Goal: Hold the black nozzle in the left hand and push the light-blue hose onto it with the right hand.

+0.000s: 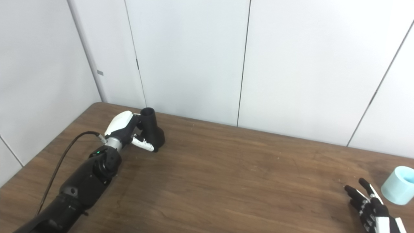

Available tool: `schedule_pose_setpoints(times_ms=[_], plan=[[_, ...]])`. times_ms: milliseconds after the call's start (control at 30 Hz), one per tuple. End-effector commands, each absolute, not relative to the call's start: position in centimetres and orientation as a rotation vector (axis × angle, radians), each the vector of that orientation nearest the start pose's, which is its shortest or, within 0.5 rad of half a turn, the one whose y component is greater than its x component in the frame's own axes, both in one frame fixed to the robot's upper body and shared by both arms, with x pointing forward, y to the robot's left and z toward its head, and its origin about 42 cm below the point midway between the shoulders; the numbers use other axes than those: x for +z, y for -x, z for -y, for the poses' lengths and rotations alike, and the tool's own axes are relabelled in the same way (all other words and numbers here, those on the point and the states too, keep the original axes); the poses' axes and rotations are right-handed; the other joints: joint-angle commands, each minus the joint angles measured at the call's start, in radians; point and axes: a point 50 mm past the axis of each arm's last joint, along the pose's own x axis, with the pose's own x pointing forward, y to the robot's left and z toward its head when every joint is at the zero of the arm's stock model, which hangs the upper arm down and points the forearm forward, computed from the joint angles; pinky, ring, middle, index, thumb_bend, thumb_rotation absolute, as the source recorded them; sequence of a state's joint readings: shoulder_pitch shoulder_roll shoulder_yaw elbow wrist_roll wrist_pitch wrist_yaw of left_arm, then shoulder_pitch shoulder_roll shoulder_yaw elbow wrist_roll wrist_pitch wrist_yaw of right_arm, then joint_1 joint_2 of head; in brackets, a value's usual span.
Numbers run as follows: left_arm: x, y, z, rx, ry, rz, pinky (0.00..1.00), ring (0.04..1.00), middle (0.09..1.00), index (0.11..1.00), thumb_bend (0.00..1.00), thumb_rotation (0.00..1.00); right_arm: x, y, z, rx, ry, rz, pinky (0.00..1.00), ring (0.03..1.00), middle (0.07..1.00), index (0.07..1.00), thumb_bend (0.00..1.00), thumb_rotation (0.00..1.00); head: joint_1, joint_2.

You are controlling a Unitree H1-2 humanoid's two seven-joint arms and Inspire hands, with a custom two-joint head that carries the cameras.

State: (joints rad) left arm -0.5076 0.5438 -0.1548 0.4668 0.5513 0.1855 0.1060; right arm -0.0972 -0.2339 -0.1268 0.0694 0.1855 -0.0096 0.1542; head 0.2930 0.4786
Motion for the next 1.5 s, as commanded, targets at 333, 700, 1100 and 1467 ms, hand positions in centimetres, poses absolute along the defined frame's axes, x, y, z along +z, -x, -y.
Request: schedule_pose_setpoints(times_ms=[333,700,1100,1467], plan=[[20.0,-43.0,-37.3,0.223,-1.136,-0.042,1.00,0.683,0.467,0.498,0.52,0.00,11.0,-30.5,30.2,0.075,0.016,0.003,0.91,0.897,0.826,0.945,0.61,1.00,-0.031,0.018],[19.7,-39.9,-34.0,0.151,-1.085,0.031,1.00,0.750,0.530,0.451,0.52,0.00,11.8,-30.3,28.8,0.081,-0.004,0.022,0.93,0.905,0.789,0.960,0.61,1.00,-0.103,0.048],[20.4,-36.4,-29.4,0.009,-1.049,0.096,1.00,0.726,0.497,0.475,0.52,0.00,12.8,-30.2,28.2,0.083,-0.026,0.009,0.94,0.926,0.782,0.961,0.61,1.00,-0.122,0.080],[17.8,-33.8,-23.6,-0.154,-1.010,0.033,1.00,0.732,0.492,0.482,0.52,0.00,14.4,-30.2,27.4,0.086,-0.050,-0.002,0.95,0.909,0.795,0.967,0.62,1.00,-0.156,0.127]])
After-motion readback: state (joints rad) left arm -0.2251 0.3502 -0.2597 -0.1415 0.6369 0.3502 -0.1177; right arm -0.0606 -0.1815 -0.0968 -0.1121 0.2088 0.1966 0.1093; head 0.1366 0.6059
